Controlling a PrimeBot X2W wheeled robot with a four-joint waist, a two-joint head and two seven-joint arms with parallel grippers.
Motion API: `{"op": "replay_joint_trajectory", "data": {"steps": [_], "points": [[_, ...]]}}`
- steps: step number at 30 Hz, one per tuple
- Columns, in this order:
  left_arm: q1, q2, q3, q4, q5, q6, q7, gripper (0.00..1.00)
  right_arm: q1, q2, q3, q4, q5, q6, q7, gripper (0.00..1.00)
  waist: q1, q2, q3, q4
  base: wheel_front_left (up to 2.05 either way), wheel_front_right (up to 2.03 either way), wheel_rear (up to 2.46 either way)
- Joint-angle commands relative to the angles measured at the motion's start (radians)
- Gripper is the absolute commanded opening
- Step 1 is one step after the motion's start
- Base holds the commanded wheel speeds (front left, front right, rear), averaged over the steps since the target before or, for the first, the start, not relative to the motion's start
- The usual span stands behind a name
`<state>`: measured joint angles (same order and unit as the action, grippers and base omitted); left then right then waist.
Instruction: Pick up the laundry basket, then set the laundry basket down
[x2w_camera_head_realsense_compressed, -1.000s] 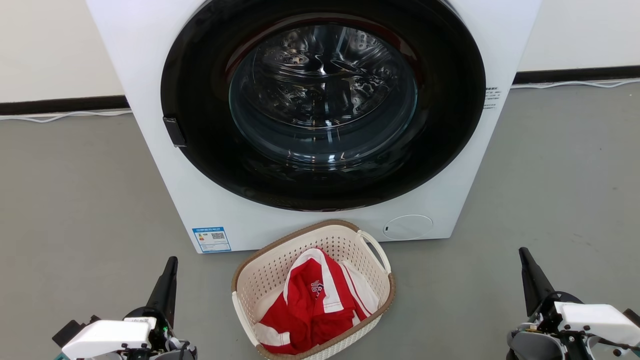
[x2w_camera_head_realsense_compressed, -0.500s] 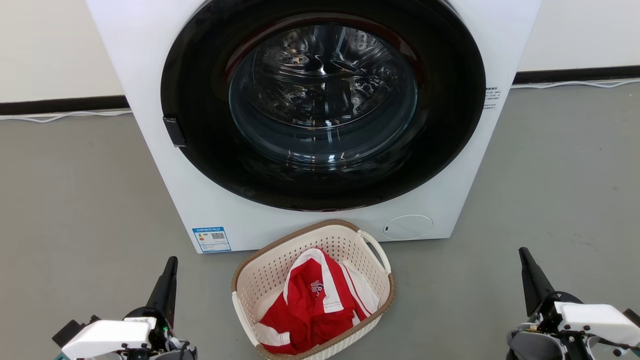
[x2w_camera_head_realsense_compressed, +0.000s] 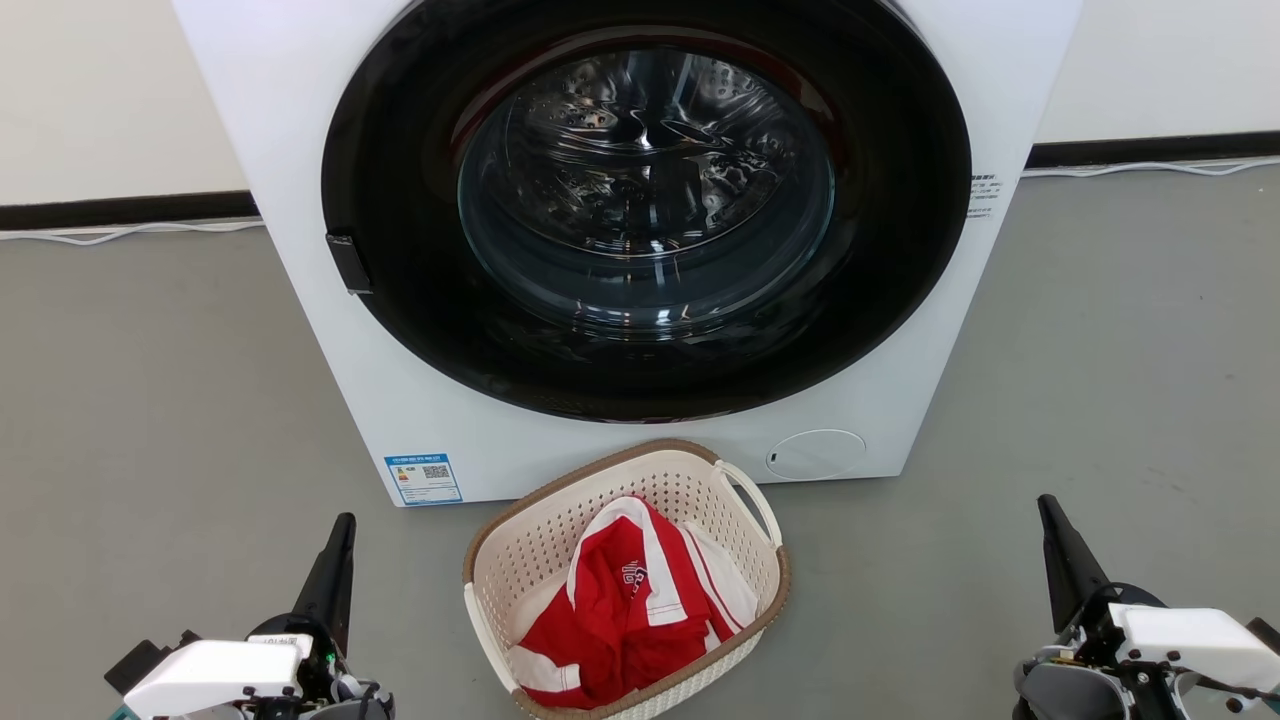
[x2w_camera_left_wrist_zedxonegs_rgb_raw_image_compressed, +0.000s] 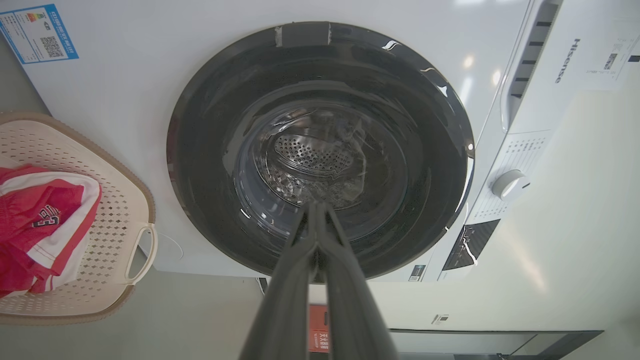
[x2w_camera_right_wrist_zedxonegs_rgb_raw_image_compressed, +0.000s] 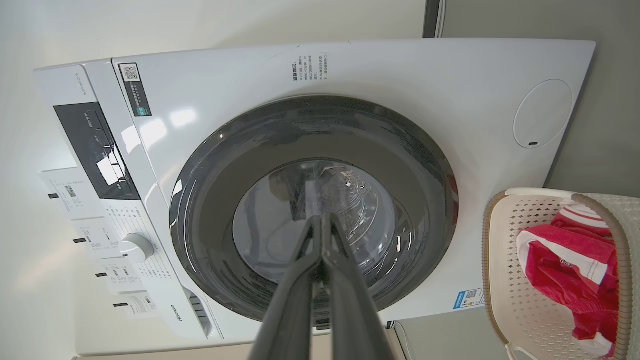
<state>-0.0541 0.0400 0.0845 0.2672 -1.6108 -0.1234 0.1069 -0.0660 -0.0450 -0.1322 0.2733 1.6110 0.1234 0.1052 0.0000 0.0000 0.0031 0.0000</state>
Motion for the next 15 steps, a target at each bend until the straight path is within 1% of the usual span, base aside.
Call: {"op": "replay_joint_trajectory", "data": {"steps": [1,15], "points": [[-0.054,0.01,0.029,-0.022,0.002,-0.007,0.006,0.0,-0.042,-0.005,0.018,-0.029,-0.002,0.007,0.008,0.0,0.0,0.0,0.0,0.0,0.0,0.0,0.0],[-0.054,0.01,0.029,-0.022,0.002,-0.007,0.006,0.0,-0.042,-0.005,0.019,-0.029,-0.002,0.007,0.008,0.0,0.0,0.0,0.0,0.0,0.0,0.0,0.0]]}}
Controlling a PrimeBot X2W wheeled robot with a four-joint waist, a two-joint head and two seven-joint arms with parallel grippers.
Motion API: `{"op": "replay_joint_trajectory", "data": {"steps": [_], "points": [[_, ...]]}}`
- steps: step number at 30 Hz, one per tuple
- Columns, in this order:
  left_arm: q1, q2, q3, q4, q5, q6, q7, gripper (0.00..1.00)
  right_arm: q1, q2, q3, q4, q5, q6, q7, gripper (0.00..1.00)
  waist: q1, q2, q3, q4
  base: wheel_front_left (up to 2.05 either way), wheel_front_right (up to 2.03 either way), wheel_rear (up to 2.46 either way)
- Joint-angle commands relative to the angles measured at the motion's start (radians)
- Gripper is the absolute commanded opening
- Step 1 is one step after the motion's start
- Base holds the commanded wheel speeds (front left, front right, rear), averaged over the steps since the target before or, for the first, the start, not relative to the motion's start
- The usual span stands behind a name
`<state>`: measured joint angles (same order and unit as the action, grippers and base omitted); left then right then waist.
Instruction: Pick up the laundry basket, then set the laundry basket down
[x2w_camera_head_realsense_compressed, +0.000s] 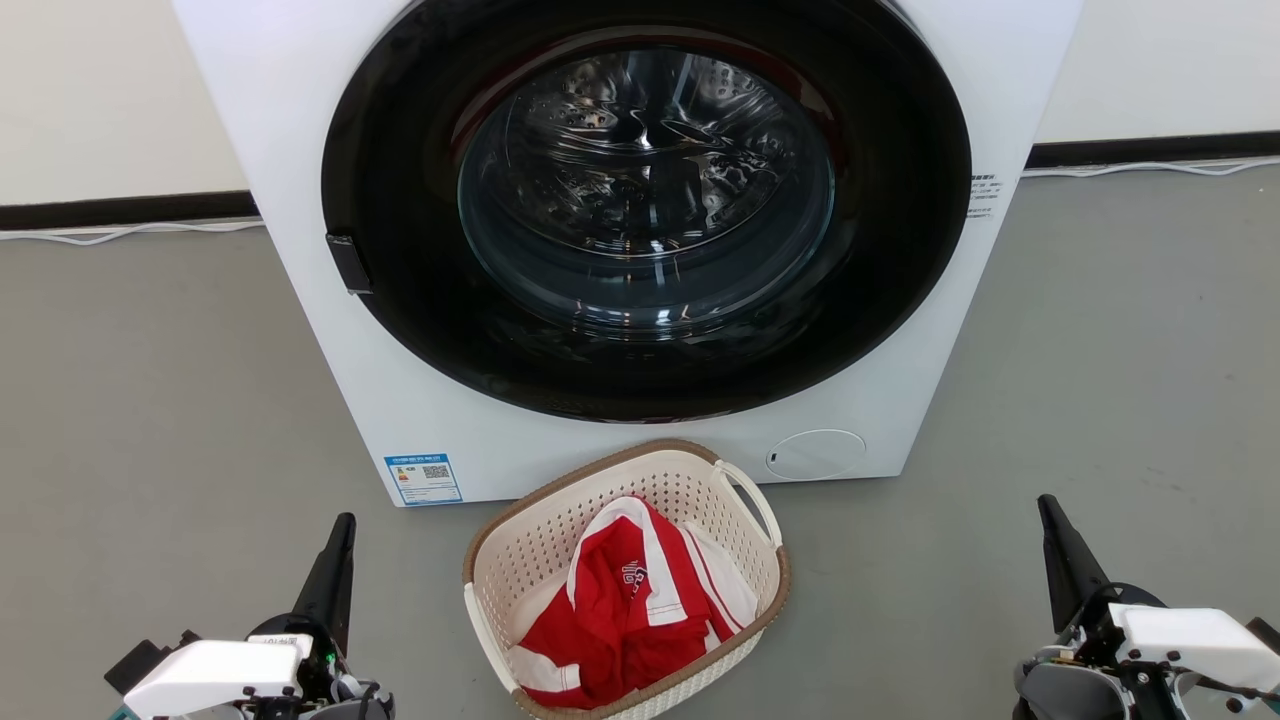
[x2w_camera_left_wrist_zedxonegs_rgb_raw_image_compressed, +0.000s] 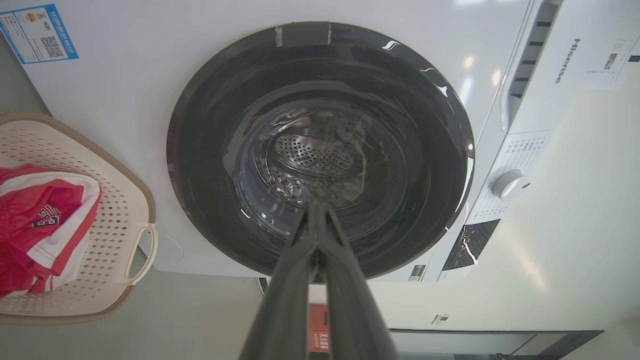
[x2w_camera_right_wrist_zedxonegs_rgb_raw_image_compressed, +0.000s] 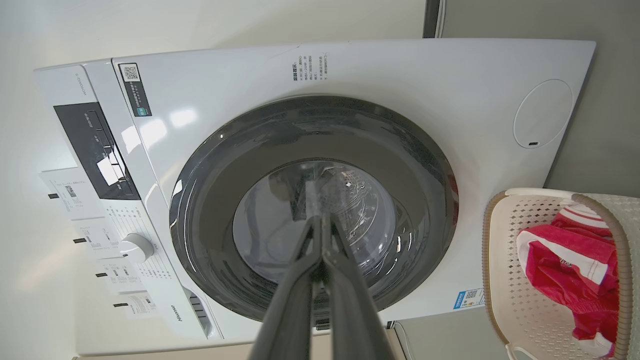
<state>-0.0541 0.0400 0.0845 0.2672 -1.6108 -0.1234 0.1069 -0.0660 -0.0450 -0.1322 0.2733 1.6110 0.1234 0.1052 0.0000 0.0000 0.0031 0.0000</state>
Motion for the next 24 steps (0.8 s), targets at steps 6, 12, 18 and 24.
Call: {"op": "replay_joint_trajectory", "data": {"steps": [6,12,18,24], "points": [[0.005,-0.002,-0.001,0.008,0.001,0.0,-0.002,1.0,0.005,0.001,0.002,0.008,0.0,0.0,-0.001,1.0,0.0,0.0,0.0,0.0,0.0,0.0,0.0],[0.031,-0.008,-0.009,0.03,0.011,0.001,-0.013,1.0,0.028,0.006,0.014,0.032,-0.006,0.0,-0.012,1.0,0.0007,0.0,-0.001,0.0,0.0,0.0,0.0],[0.038,-0.007,-0.017,0.013,0.036,0.004,-0.031,1.0,0.031,0.005,0.025,0.027,-0.024,0.0,-0.029,1.0,0.0006,0.0,-0.003,-0.001,0.0,0.0,0.0],[0.044,-0.006,-0.024,-0.014,0.087,0.012,-0.052,1.0,0.033,0.005,0.029,0.013,-0.078,0.0,-0.05,1.0,0.0001,0.0,-0.004,-0.002,0.0,0.0,0.0]]}}
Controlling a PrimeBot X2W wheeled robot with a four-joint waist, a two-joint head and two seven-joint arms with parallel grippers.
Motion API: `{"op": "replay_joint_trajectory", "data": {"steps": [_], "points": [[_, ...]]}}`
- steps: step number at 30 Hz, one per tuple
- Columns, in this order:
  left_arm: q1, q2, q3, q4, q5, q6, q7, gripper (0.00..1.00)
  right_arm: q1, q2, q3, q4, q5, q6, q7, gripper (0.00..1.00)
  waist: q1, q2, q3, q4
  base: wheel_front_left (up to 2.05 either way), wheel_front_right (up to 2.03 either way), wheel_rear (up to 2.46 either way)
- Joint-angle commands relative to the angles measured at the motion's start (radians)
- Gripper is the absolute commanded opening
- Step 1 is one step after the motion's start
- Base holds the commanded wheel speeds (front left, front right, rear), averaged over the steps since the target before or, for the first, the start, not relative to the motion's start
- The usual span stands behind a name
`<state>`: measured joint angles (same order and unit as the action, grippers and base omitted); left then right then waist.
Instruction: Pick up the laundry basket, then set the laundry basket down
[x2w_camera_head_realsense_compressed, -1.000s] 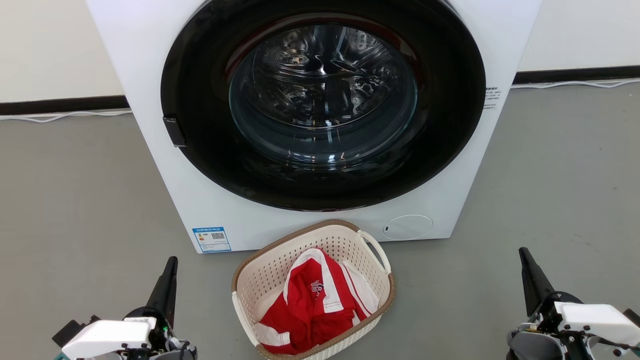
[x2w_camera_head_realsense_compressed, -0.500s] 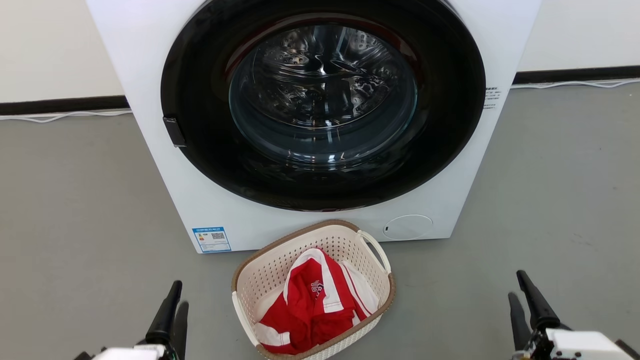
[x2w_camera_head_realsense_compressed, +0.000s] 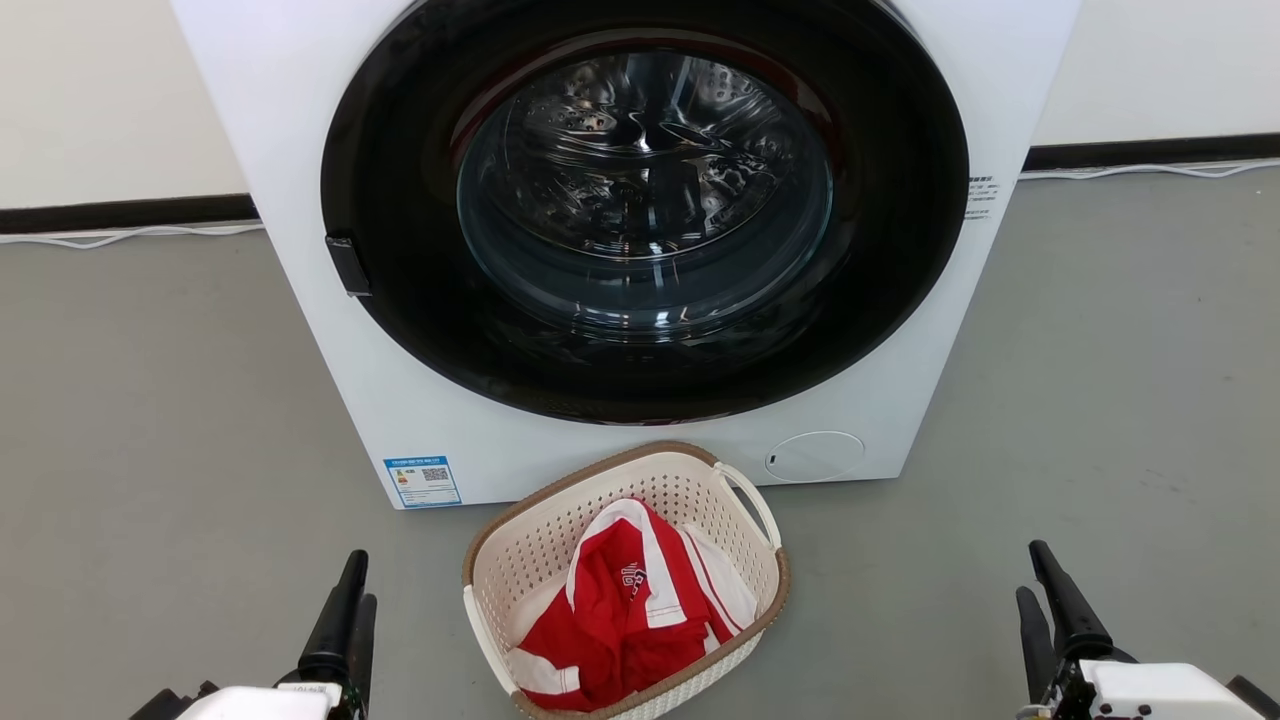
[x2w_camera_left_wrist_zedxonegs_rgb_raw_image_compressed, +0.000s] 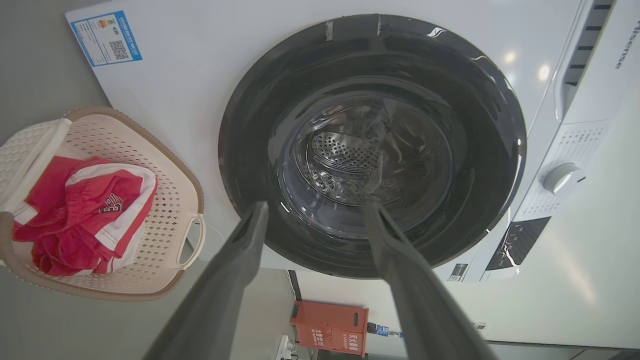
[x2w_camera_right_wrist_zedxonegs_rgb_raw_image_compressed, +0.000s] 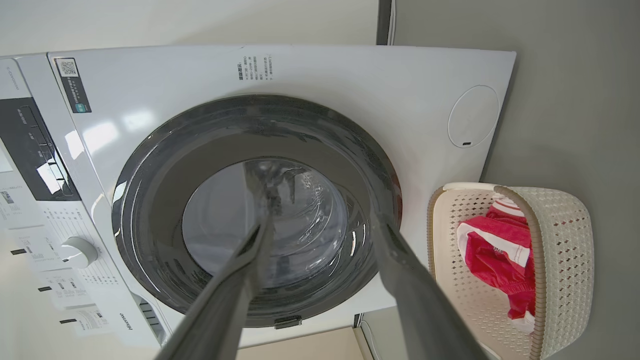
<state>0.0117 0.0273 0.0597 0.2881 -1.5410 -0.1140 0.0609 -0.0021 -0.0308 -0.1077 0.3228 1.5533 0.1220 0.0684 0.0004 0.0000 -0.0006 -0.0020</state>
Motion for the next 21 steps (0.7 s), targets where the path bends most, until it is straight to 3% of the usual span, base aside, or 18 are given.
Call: {"op": "replay_joint_trajectory", "data": {"steps": [1,21], "points": [[-0.021,0.006,-0.001,-0.04,0.029,0.004,-0.008,1.0,-0.03,-0.01,0.005,-0.039,-0.032,0.002,-0.016,1.0,-0.0003,0.0,0.0,0.0,0.0,0.0,0.0],[-0.013,0.009,-0.039,-0.118,0.319,0.057,-0.064,1.0,-0.022,-0.011,0.026,-0.103,-0.296,0.003,-0.072,1.0,-0.0004,0.0,-0.002,-0.002,0.0,0.0,0.0]]}}
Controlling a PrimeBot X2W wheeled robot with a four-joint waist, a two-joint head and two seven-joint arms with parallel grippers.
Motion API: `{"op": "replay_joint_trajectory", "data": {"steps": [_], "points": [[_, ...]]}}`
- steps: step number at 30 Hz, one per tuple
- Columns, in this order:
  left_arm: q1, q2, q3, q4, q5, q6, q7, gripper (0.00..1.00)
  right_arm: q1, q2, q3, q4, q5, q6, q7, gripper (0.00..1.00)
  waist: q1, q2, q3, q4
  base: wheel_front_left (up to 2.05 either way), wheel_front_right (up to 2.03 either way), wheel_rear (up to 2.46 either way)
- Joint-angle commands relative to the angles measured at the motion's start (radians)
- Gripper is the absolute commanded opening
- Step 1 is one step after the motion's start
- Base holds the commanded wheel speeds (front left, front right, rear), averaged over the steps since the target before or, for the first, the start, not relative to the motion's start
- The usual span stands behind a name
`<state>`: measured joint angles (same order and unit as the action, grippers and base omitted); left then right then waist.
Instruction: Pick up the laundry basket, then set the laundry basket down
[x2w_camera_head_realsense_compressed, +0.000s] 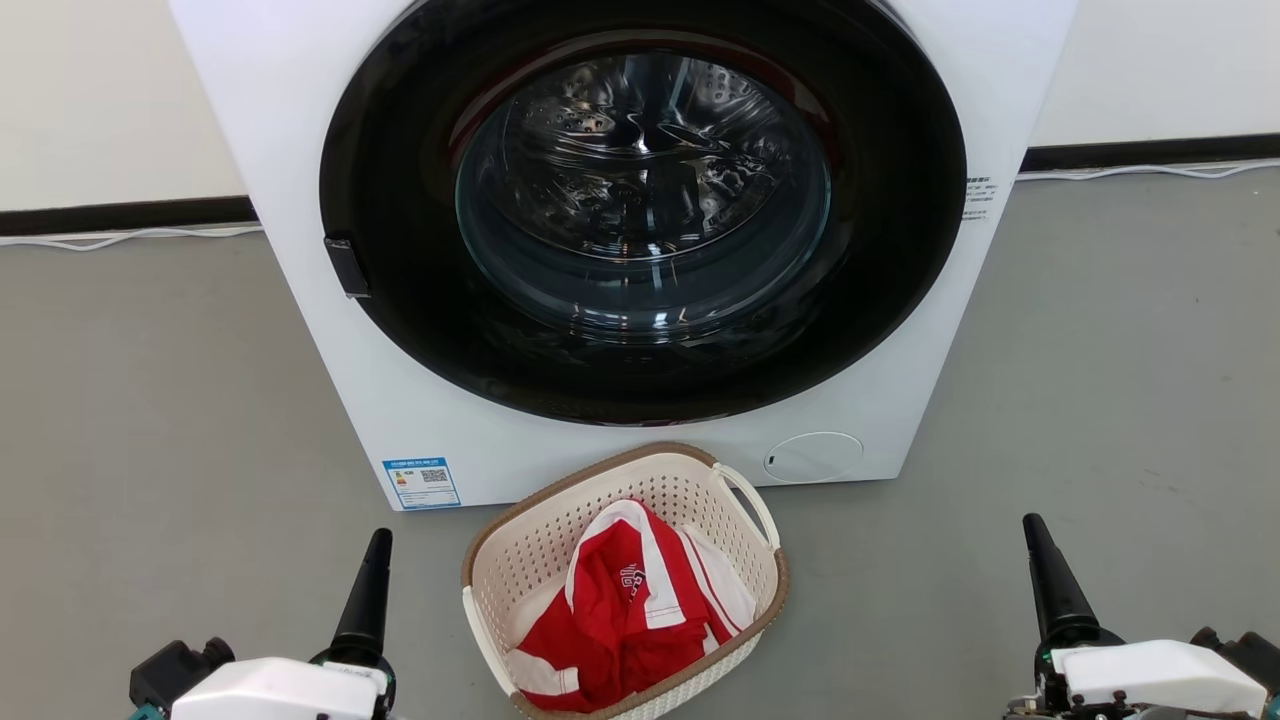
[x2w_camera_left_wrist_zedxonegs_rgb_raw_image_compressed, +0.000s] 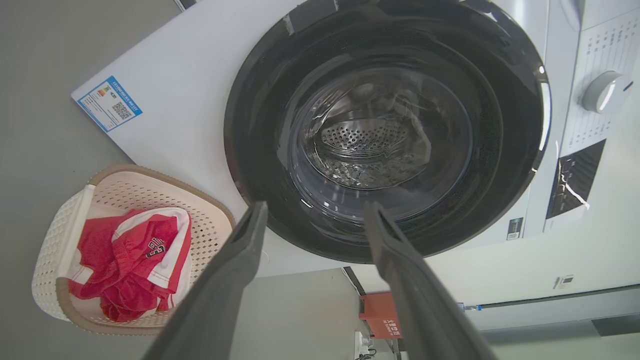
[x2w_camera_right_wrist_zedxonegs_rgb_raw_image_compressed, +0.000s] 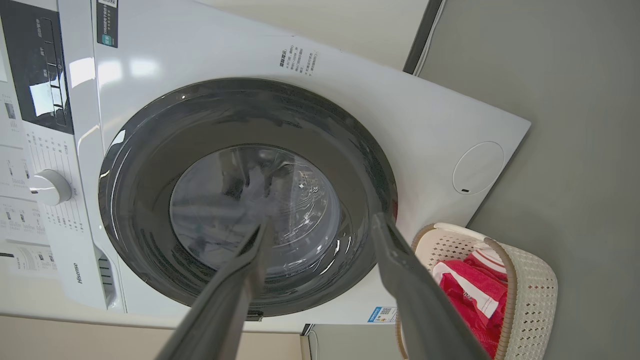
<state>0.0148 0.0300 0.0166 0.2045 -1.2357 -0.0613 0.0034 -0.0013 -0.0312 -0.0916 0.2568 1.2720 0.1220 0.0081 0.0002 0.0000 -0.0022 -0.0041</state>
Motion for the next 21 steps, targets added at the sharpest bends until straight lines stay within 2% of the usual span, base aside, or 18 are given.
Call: {"op": "replay_joint_trajectory", "data": {"steps": [1,21], "points": [[-0.015,0.007,0.003,-0.038,0.035,0.007,-0.01,1.0,-0.023,-0.011,0.012,-0.04,-0.032,0.003,-0.014,1.0,-0.0002,0.0,0.0,0.0,0.0,0.0,0.0],[0.007,0.028,-0.049,-0.101,0.39,0.085,-0.068,1.0,-0.009,-0.013,0.047,-0.081,-0.345,0.004,-0.073,1.0,-0.0002,0.0,0.0,-0.003,0.0,0.0,0.0]]}}
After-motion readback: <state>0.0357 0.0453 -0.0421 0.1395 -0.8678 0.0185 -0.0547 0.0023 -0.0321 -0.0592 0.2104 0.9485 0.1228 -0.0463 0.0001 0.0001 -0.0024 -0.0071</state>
